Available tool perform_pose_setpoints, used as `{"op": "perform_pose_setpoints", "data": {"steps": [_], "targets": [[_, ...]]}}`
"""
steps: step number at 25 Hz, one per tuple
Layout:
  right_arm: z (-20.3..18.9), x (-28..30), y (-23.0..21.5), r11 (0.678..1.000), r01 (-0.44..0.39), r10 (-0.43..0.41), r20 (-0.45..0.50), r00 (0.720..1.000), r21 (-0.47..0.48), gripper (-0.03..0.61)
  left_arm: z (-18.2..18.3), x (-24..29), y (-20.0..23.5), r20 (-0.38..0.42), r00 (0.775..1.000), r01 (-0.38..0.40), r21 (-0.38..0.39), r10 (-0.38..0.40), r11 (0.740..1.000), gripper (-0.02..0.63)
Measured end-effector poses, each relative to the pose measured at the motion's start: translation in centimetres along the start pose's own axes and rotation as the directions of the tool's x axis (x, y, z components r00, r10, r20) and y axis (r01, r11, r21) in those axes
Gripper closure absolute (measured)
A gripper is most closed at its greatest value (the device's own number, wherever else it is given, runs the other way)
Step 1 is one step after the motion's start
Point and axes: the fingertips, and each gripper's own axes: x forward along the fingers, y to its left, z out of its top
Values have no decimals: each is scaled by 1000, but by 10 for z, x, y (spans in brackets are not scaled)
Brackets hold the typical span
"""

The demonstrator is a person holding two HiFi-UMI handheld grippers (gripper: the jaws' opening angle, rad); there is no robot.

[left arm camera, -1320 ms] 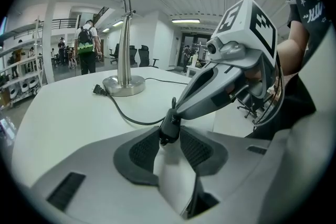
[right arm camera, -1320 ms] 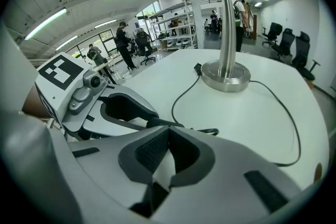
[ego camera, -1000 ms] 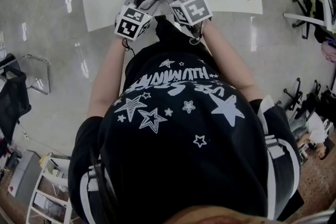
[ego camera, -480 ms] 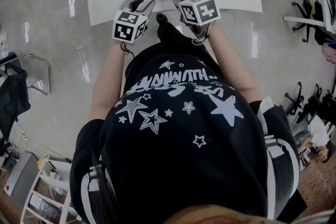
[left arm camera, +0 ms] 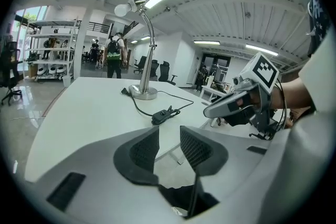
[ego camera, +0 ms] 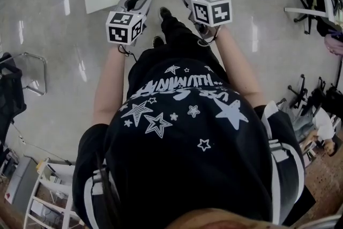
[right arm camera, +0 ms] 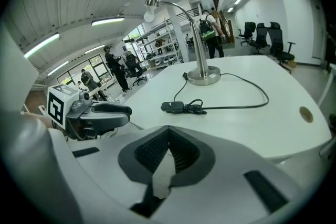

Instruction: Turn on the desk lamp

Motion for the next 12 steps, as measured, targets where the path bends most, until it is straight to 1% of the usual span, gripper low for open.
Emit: {"op": "perform_pose_setpoints", "data": {"steps": [4,8,12], "targets": [[-17,-7,-1,1000,-16,16,-6,1000,16,574,-4,-7,-14,16,1000,13,-12,-13,1000,479],[-23,-13,1,999,-32,32,2,999,12,574,0,-8,-25,38,999,22,-18,-21,1000,479],[-32,-22,-2,998,-54,53,21,998,40,574,2,-5,-38,36,999,17,4,-17,1000,479]]}}
